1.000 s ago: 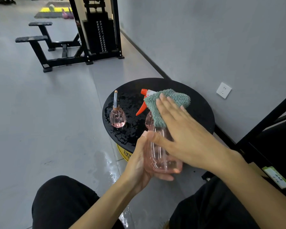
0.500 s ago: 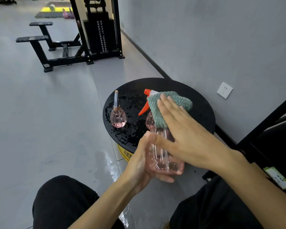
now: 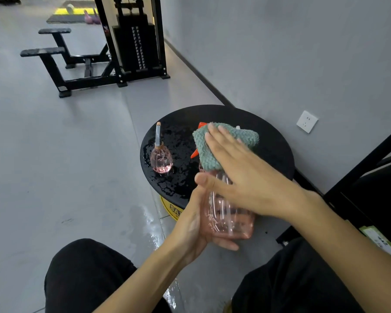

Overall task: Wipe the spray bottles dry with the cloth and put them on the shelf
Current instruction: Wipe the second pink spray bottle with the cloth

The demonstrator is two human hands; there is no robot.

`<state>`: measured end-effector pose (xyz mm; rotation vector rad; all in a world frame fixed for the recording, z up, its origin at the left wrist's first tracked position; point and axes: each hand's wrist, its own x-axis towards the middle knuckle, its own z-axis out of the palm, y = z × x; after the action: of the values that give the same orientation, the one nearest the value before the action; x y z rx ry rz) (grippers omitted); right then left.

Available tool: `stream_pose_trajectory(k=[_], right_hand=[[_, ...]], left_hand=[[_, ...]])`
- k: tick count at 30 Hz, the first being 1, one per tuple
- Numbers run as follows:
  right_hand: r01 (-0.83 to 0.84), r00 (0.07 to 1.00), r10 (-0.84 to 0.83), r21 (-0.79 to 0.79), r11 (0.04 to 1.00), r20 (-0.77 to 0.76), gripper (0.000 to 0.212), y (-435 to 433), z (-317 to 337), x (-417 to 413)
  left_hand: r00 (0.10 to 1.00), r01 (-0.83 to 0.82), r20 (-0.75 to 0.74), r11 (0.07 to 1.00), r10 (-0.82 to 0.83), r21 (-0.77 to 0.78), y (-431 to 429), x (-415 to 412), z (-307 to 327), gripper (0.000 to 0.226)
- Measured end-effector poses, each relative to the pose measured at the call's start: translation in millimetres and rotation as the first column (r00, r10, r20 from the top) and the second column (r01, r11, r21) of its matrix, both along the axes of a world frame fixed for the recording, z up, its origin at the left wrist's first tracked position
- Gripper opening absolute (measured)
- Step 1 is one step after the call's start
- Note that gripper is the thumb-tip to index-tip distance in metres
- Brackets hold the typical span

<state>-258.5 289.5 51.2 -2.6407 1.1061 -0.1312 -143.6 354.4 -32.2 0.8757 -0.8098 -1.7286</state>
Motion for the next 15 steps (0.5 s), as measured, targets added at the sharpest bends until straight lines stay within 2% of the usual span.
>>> stream_pose_trajectory(k=[2,6,11,15], right_hand=[[0.025,1.0,-0.025,-0.006,1.0,0.01,0.099,-12,3,4],[0.109,0.994,-0.109,0.011,0.994,0.029,0.104,-27,8,10],[0.007,0.999,-0.008,-0.02,1.0,-0.054,0.103,-1,-1,12],[0.028,0.999,-0.027,0.013,1.0,-0.026,0.1,-7,4,10]], left_hand=[[1.0,0.004,-0.021,1.0,-0.004,0.019,-1,-2,-2,0.051],[0.997,0.056,-0.05,0.998,-0.055,0.027,1,-4,-8,0.064],[0.999,-0.025,-0.035,1.0,0.025,-0.005,1,-1,-5,0.046],[0.999,-0.022,-0.029,1.0,0.022,-0.003,1,-2,-2,0.047]])
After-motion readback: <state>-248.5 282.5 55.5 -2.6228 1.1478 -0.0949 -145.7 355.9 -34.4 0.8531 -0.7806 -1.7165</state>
